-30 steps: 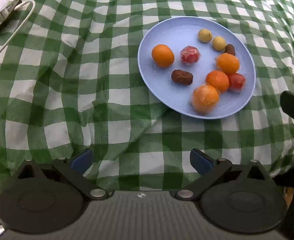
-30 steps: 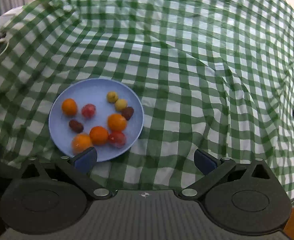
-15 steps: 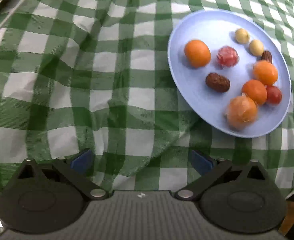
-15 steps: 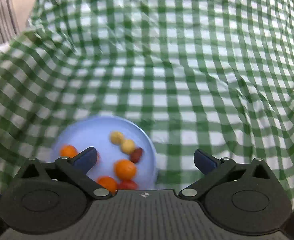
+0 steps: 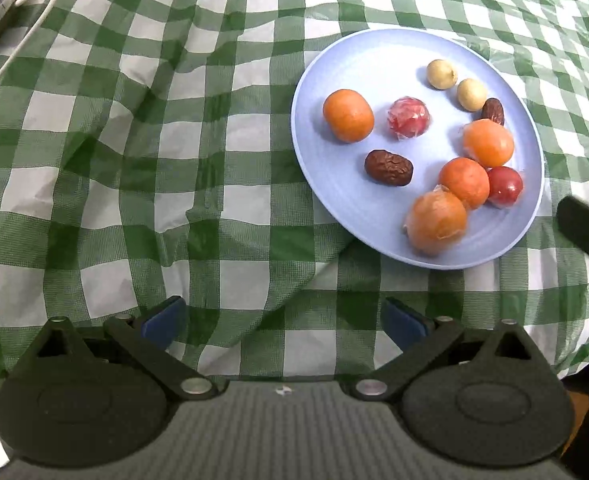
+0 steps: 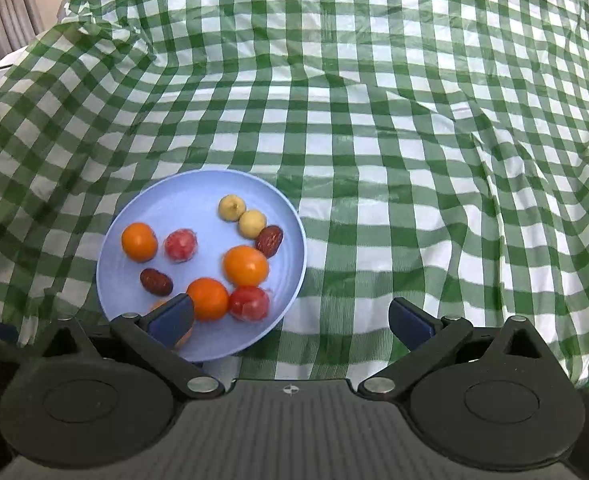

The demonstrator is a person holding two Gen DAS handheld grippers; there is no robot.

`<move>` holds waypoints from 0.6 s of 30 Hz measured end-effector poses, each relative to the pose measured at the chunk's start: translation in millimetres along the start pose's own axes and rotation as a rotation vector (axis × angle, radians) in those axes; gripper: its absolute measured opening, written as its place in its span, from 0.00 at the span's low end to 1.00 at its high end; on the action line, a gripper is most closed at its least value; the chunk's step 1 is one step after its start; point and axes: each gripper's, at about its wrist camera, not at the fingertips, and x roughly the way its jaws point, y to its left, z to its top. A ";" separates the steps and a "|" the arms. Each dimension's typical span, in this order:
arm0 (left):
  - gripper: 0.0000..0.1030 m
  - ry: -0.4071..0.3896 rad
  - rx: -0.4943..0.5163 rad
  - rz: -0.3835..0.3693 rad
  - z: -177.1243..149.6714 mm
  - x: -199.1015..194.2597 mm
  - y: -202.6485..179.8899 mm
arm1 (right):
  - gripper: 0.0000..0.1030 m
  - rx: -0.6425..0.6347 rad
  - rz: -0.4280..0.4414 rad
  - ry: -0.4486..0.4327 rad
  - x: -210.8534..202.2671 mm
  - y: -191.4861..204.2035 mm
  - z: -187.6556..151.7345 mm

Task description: Organize fruits

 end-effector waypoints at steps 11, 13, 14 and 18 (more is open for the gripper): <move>1.00 0.001 0.006 -0.038 0.5 -1.2 -7.8 | 0.99 -0.034 -0.022 0.036 1.8 5.0 -4.7; 1.00 -0.007 0.012 -0.033 0.4 -1.5 -8.7 | 0.99 -0.041 -0.018 0.039 2.0 6.8 -5.0; 1.00 -0.010 0.014 -0.033 0.2 -1.6 -8.8 | 0.99 -0.045 -0.020 0.036 2.4 7.1 -4.9; 1.00 -0.001 0.011 -0.034 0.8 1.9 -7.2 | 0.99 -0.053 -0.027 0.035 3.4 6.5 -6.7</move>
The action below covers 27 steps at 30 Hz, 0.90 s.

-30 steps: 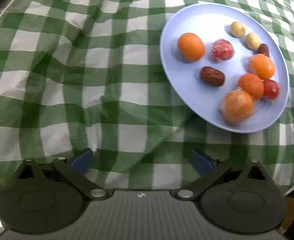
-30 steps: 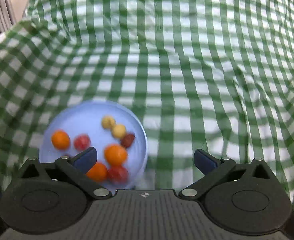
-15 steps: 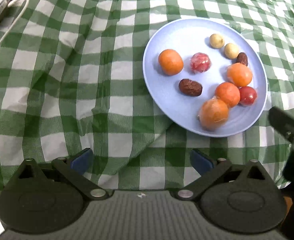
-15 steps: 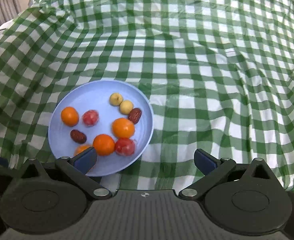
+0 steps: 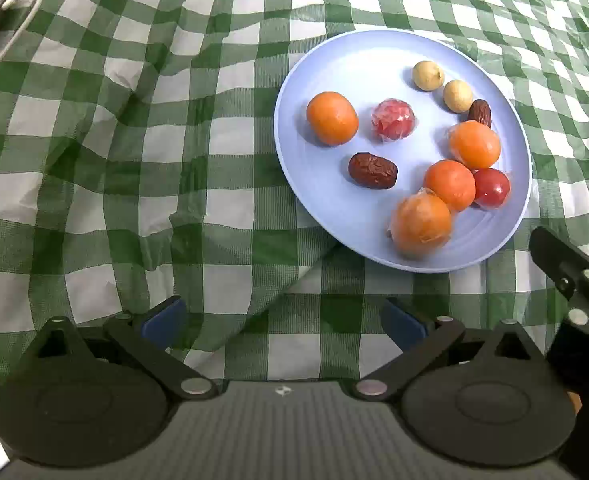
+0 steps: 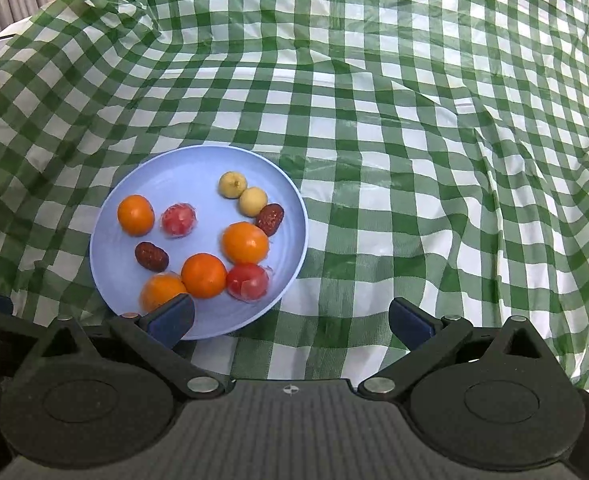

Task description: Organize fruits

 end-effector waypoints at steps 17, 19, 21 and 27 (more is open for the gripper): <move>1.00 -0.002 0.010 -0.016 5.0 3.3 -2.4 | 0.99 0.009 -0.018 0.011 -1.4 -0.8 -0.5; 1.00 0.002 0.013 -0.015 4.9 3.7 -2.6 | 0.99 0.013 -0.022 0.007 -1.9 0.1 -0.6; 1.00 0.008 0.015 -0.020 5.4 4.4 -2.9 | 0.99 0.014 -0.022 0.005 -2.4 0.4 -0.9; 1.00 -0.007 0.033 -0.018 7.2 3.1 -1.6 | 0.99 0.009 -0.024 0.004 -1.0 0.6 -0.4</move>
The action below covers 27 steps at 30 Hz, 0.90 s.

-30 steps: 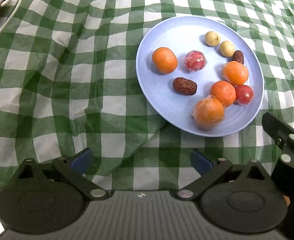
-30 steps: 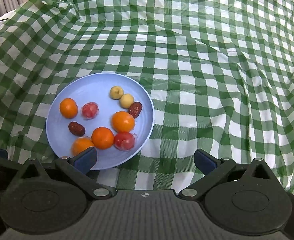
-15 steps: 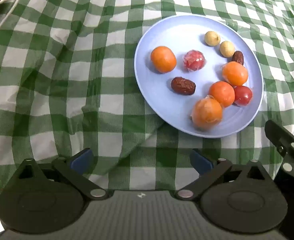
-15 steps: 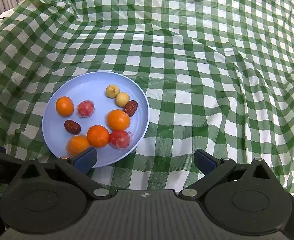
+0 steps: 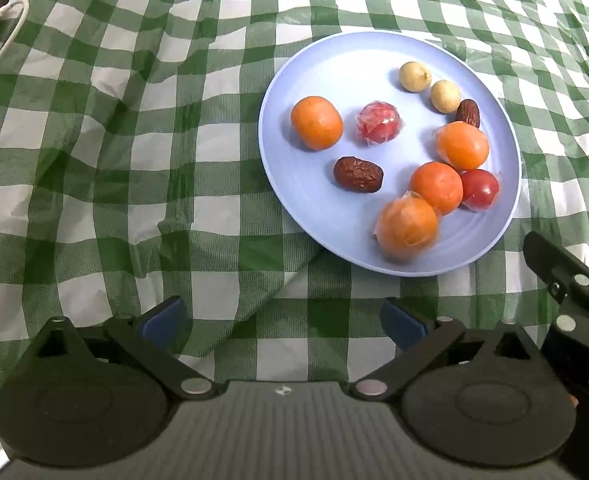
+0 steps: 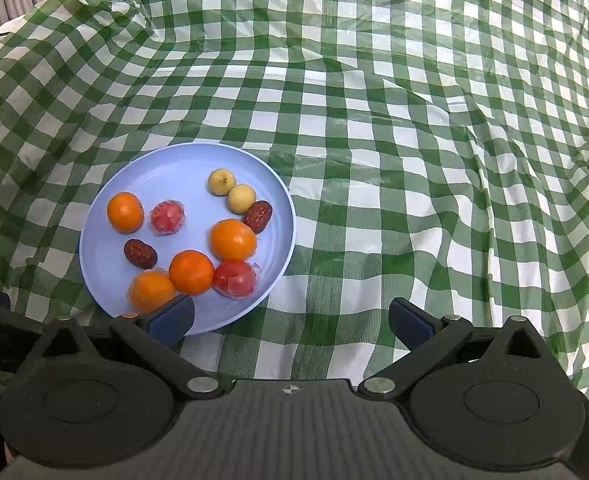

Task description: Organize fruits

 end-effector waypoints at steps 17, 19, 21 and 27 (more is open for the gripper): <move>1.00 -0.006 -0.002 0.006 -0.1 -1.3 1.7 | 0.99 0.000 -0.013 0.001 1.6 -1.5 2.5; 1.00 -0.008 -0.008 0.008 -0.7 -3.0 1.8 | 0.99 -0.002 -0.013 -0.001 0.0 -0.6 2.3; 1.00 -0.008 -0.010 0.006 -1.3 -4.8 1.8 | 0.99 -0.003 -0.014 -0.004 -1.8 0.0 1.9; 1.00 -0.019 -0.011 0.005 -2.8 -10.6 1.3 | 0.99 0.000 -0.024 -0.019 -7.1 1.1 2.2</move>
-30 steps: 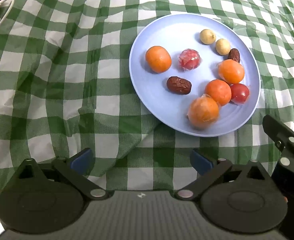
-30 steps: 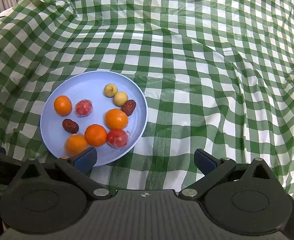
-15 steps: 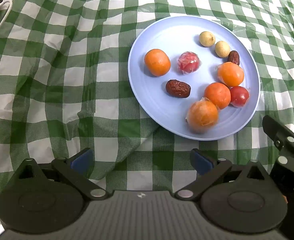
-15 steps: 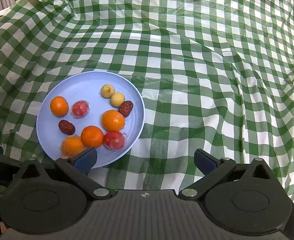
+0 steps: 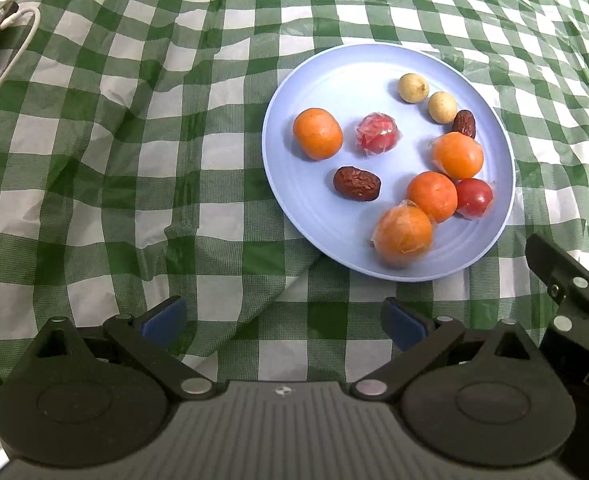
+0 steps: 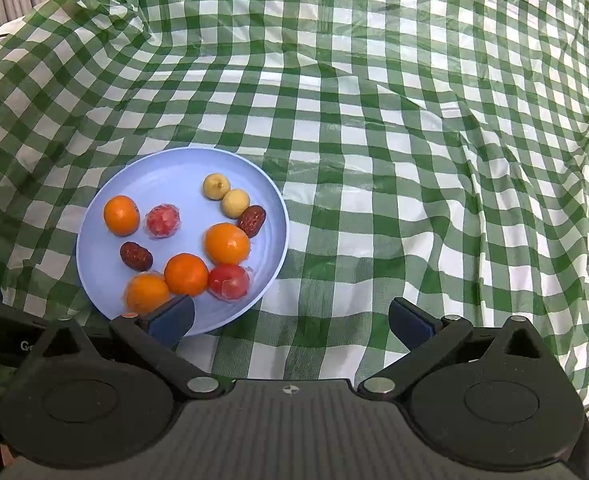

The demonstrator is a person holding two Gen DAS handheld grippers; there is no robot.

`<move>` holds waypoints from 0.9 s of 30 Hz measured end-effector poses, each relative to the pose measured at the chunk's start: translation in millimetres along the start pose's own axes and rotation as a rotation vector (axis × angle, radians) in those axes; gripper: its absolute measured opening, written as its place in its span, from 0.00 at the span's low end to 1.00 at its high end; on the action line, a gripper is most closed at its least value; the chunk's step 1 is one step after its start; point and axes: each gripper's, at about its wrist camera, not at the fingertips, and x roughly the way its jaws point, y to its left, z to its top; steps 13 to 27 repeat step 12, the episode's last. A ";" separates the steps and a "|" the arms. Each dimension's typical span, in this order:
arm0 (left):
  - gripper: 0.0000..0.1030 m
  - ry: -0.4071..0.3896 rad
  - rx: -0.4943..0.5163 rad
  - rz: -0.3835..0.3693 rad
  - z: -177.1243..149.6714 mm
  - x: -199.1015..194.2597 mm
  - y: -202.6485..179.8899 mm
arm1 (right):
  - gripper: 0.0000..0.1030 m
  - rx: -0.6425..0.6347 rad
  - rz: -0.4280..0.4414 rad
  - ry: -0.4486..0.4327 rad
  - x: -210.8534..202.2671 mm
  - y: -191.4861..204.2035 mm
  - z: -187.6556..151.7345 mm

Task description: Organize fruits

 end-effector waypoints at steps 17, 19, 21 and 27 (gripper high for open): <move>1.00 -0.054 -0.020 0.022 -9.9 -29.5 2.4 | 0.99 0.032 0.007 0.001 -14.9 1.0 -6.6; 1.00 -0.054 -0.020 0.022 -9.9 -29.5 2.4 | 0.99 0.032 0.007 0.001 -14.9 1.0 -6.6; 1.00 -0.054 -0.020 0.022 -9.9 -29.5 2.4 | 0.99 0.032 0.007 0.001 -14.9 1.0 -6.6; 1.00 -0.054 -0.020 0.022 -9.9 -29.5 2.4 | 0.99 0.032 0.007 0.001 -14.9 1.0 -6.6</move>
